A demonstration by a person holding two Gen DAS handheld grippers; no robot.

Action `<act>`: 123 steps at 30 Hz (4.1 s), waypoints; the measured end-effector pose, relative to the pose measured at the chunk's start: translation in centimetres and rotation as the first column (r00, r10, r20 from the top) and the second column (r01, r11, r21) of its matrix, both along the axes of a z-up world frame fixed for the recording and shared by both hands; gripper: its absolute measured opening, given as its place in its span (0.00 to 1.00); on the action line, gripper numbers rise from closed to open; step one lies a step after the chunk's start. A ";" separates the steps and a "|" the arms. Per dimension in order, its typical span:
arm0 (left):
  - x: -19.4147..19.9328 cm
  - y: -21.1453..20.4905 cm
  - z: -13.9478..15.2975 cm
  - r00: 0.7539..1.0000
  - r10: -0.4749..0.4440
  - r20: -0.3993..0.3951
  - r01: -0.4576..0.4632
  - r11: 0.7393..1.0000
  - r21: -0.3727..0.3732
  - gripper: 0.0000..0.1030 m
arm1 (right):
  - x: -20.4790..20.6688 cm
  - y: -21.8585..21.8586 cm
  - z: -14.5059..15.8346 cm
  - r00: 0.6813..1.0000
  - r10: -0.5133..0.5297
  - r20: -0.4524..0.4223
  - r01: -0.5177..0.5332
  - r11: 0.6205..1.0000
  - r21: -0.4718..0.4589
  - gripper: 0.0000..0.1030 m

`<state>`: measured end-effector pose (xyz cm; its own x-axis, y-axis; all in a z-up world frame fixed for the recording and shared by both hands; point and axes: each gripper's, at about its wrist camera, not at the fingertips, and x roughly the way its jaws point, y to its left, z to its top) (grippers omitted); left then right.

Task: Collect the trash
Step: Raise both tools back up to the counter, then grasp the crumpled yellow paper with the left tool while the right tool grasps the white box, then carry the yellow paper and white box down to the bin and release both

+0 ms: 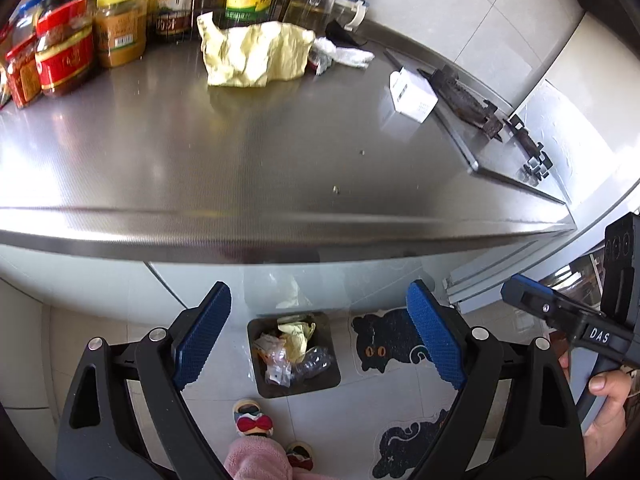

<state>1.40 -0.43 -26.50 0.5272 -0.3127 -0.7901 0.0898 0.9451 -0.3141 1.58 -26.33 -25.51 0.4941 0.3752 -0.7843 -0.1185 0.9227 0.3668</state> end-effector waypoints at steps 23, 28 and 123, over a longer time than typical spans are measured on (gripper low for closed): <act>14.8 5.7 4.5 0.993 0.040 0.112 -0.054 0.990 0.128 0.90 | 17.4 3.3 6.7 0.983 -0.127 0.130 0.140 0.986 -0.096 0.95; 18.4 7.0 1.7 0.997 0.067 0.046 -0.072 0.991 0.116 0.90 | 21.1 4.0 4.6 0.981 -0.163 0.104 0.178 0.972 -0.154 0.95; -5.0 -5.6 -29.6 0.917 -0.015 -0.400 0.019 1.000 0.007 0.47 | 3.3 5.0 -28.6 0.894 0.011 -0.449 -0.015 1.000 -0.004 0.68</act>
